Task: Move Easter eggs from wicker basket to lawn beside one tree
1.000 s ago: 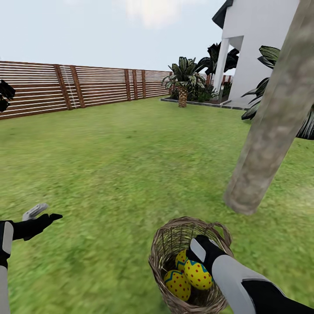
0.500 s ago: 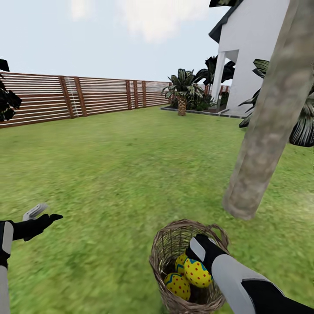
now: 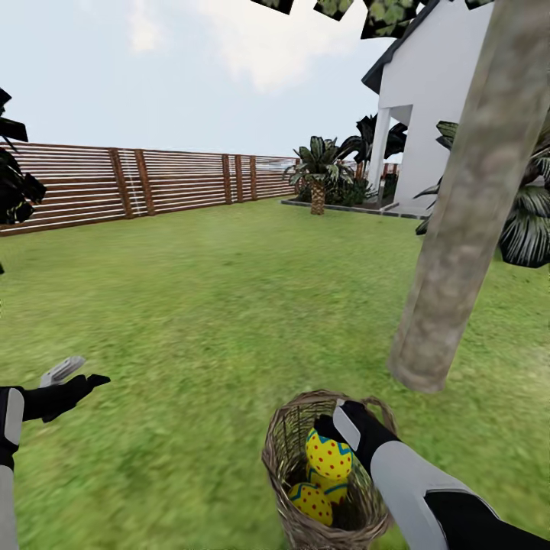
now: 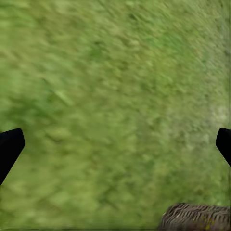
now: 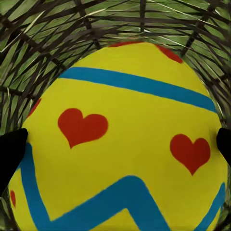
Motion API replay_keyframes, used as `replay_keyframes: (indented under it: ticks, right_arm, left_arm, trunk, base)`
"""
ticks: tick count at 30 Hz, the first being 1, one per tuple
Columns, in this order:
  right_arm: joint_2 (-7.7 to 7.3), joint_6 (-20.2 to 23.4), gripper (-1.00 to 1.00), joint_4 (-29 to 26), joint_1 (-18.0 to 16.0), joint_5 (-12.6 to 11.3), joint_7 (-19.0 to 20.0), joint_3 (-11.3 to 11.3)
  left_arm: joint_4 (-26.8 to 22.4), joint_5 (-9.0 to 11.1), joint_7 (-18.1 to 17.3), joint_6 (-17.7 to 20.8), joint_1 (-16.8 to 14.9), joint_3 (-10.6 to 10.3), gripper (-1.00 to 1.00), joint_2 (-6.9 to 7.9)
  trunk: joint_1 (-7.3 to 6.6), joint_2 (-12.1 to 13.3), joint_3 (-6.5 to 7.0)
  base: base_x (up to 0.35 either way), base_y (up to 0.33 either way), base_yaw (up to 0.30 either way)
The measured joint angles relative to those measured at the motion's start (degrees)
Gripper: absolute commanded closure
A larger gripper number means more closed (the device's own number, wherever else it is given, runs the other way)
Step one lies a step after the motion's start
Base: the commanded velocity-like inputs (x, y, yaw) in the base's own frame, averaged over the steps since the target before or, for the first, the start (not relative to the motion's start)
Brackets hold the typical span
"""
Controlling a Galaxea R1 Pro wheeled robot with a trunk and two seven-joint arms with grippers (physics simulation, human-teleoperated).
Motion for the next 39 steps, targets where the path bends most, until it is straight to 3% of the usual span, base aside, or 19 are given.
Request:
replay_keyframes:
  ticks: [39]
  right_arm:
    - [1.15,-0.6,1.00,-0.1,0.0,0.2,0.3,0.1]
  left_arm:
    - [0.0,-0.1,0.0,0.0,0.0,-0.1,-1.00,-0.44]
  trunk:
    - [-8.59,15.6,7.00]
  base:
    - [-0.052,0.000,0.000]
